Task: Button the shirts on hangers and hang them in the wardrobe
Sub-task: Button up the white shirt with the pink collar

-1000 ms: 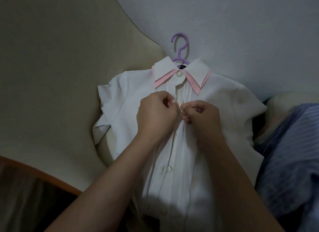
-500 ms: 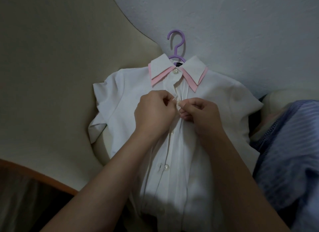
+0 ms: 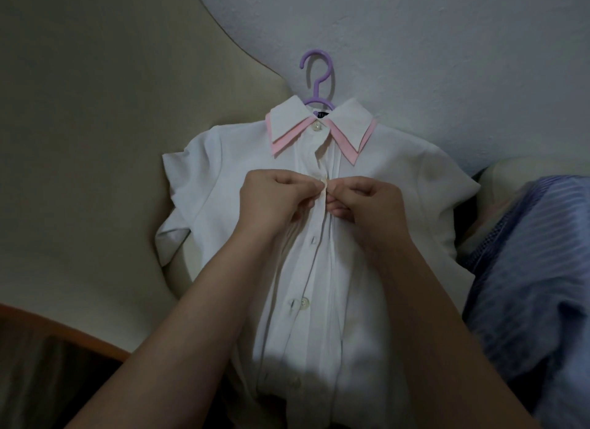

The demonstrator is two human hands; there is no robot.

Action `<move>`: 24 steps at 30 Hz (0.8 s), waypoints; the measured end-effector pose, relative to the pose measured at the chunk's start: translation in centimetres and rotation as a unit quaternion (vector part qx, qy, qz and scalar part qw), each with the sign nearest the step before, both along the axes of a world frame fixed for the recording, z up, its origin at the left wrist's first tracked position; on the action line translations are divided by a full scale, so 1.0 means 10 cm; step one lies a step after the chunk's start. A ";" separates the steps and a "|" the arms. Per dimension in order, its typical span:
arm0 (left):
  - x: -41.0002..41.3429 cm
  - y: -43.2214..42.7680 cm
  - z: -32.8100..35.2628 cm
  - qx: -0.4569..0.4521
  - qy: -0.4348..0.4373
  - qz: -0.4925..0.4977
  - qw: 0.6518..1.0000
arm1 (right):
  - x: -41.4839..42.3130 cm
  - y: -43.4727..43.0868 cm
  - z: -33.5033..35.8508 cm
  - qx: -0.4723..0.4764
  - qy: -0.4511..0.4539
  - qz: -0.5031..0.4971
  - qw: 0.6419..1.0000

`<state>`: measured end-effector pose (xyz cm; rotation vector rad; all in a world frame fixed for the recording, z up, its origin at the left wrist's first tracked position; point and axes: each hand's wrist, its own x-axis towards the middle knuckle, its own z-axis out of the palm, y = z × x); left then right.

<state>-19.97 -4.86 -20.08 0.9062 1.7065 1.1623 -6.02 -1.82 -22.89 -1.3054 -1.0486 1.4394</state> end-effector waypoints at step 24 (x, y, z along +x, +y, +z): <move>0.07 0.05 -0.08 -0.011 0.054 0.000 0.998 | -0.16 0.00 -0.18 0.073 -0.163 -0.030 0.984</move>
